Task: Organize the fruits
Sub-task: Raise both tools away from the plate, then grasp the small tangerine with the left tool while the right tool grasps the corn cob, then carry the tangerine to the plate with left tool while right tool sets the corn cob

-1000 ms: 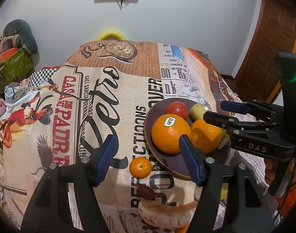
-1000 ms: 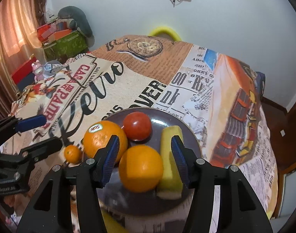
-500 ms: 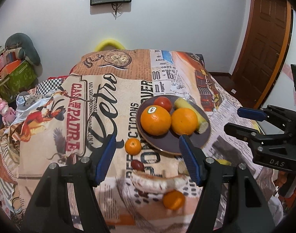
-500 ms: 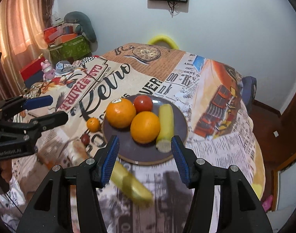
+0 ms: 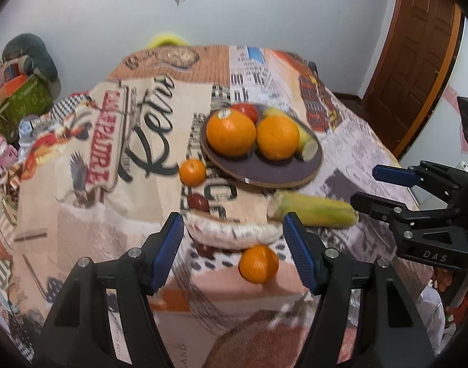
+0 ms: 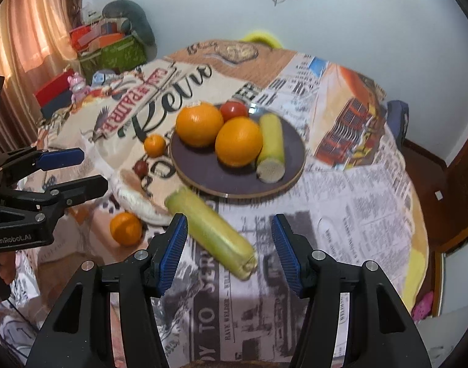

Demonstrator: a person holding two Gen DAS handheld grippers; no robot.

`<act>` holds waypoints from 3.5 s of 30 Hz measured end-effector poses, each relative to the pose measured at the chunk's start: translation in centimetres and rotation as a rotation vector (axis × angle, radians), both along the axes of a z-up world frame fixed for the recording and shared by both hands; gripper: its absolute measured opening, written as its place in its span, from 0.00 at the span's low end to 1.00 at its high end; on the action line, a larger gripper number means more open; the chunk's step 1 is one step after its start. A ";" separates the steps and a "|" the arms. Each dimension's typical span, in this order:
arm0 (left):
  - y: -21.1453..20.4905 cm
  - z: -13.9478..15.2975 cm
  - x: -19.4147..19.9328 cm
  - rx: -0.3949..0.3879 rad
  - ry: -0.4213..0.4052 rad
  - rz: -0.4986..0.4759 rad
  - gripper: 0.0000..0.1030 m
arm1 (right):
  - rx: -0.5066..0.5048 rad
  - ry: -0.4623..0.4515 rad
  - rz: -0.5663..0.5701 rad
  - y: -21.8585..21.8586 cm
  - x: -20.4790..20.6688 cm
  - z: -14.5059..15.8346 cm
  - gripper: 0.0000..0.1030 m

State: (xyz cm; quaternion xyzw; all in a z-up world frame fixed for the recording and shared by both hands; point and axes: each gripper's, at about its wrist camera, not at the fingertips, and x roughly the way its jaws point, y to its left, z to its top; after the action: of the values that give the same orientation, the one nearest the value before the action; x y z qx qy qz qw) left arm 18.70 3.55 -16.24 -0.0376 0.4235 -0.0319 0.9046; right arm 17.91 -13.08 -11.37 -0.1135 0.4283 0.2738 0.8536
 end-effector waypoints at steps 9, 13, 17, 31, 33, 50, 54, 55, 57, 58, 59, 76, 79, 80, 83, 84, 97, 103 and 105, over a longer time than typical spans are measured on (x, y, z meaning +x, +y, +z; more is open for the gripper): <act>-1.3 -3.4 -0.4 -0.019 0.082 -0.038 0.65 | -0.011 0.084 0.014 0.6 0.6 -3.2 0.52; -1.9 -4.6 -0.2 -0.032 0.108 -0.051 0.65 | -0.017 0.105 0.006 1.0 1.1 -4.3 0.53; -2.3 -5.4 0.0 -0.033 0.122 -0.065 0.52 | -0.038 0.098 0.015 1.3 1.3 -4.8 0.56; -0.5 -4.4 -1.1 -0.039 0.088 -0.058 0.36 | -0.074 0.124 0.058 0.2 -0.7 -4.9 0.35; 0.4 -3.7 -1.5 -0.045 0.069 -0.040 0.36 | -0.058 0.146 0.074 -0.2 -1.3 -4.6 0.32; 1.3 -0.8 -1.4 -0.059 -0.004 -0.020 0.36 | -0.038 0.141 0.051 2.8 1.0 -5.1 0.36; 0.9 -0.5 -1.0 -0.060 -0.012 -0.028 0.36 | -0.008 0.142 0.035 2.1 0.6 -4.9 0.34; 0.8 -0.3 -0.8 -0.060 -0.016 -0.031 0.36 | -0.001 0.140 0.033 1.9 0.4 -4.7 0.34; 0.5 0.0 -0.6 -0.061 -0.023 -0.035 0.36 | 0.009 0.123 0.026 1.5 0.1 -4.2 0.34; 0.4 0.1 -0.5 -0.060 -0.026 -0.036 0.36 | 0.013 0.110 0.014 1.2 0.1 -3.9 0.34; 0.3 0.3 -0.3 -0.061 -0.032 -0.037 0.36 | 0.020 0.098 0.003 0.9 0.2 -3.5 0.34; -1.1 0.8 4.9 -0.066 -0.043 -0.061 0.36 | 0.093 -0.035 -0.118 -2.2 3.9 1.2 0.34; -1.3 0.6 5.7 -0.075 -0.038 -0.067 0.36 | 0.088 -0.049 -0.125 -2.1 4.7 1.5 0.34; -1.4 0.5 6.2 -0.077 -0.037 -0.069 0.36 | 0.089 -0.050 -0.125 -2.0 5.0 1.5 0.34; -1.6 0.2 7.2 -0.083 -0.030 -0.076 0.36 | 0.097 -0.051 -0.125 -1.8 5.8 1.5 0.34; -1.7 0.1 7.6 -0.086 -0.026 -0.079 0.36 | 0.097 -0.053 -0.125 -1.8 6.0 1.6 0.34; -3.4 -2.6 11.3 -0.067 0.046 -0.130 0.36 | 0.078 -0.037 -0.150 -1.2 10.9 0.0 0.34; -3.3 -3.5 12.0 -0.069 0.068 -0.117 0.36 | 0.069 -0.016 -0.152 -0.6 13.0 -1.2 0.34; -3.1 -3.5 12.2 -0.075 0.072 -0.107 0.36 | 0.066 -0.004 -0.151 -0.5 13.5 -1.6 0.34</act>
State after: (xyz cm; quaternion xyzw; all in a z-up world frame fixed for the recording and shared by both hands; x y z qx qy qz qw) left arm 30.91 0.48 -19.77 -0.0500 0.4557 -0.0949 0.8836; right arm 31.37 -13.62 -12.99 -0.0530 0.4246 0.2224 0.8760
